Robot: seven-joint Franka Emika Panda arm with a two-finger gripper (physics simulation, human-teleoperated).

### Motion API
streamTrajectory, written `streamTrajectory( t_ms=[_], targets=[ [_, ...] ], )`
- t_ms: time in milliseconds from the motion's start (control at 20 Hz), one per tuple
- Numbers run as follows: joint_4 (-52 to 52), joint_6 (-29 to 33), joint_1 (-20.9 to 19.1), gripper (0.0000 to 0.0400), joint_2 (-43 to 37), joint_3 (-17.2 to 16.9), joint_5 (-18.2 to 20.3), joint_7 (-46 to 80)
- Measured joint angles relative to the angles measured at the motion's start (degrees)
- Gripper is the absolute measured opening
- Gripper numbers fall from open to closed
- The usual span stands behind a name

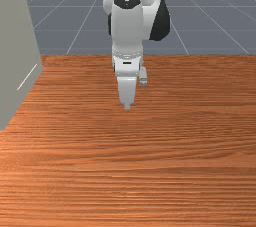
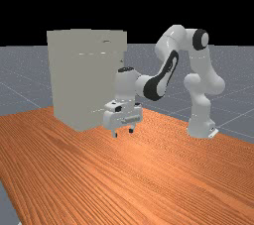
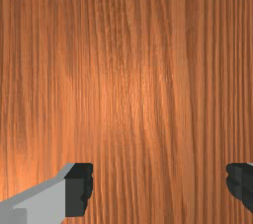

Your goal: Open the drawer

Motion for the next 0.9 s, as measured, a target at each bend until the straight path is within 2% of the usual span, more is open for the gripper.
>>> streamTrajectory(
  t_ms=[50,100,150,200,300,350,400,450,500,650,750,900],
  targets=[
    [-0.29,-0.7,0.21,0.0249,-0.05,-0.59,-0.97,0.45],
    [-0.58,-1.15,0.1,0.0158,0.06,-1.09,-1.54,0.69],
    [-0.72,-1.88,0.08,0.0253,-0.01,-1.64,-1.8,1.9],
    [-0.73,-2.33,0.03,0.0311,-0.16,-1.97,-1.94,2.62],
    [-0.69,-2.78,0.0,0.0367,-0.36,-2.26,-2.08,3.32],
    [-0.64,-13.8,0.58,0.0225,-4.36,-3.53,-3.01,12.93],
    [1.98,-22.92,0.66,0.0138,-10.31,-4.81,-3.15,22.4],
    [4.59,-28.54,0.53,0.0084,-15.05,-5.82,-3.15,32.43],
    [5.85,-31.57,0.36,0.0052,-18.12,-6.48,-3.21,43.08],
    [7.08,-36.01,0.22,0.0012,-20.69,-7.12,-2.99,74.54],
    [7.48,-37.39,0.28,0.0004,-20.49,-7.18,-2.67,83.42],
    [7.37,-38.23,0.34,0.0001,-20.91,-7.24,-2.49,87.53]
  ],
)
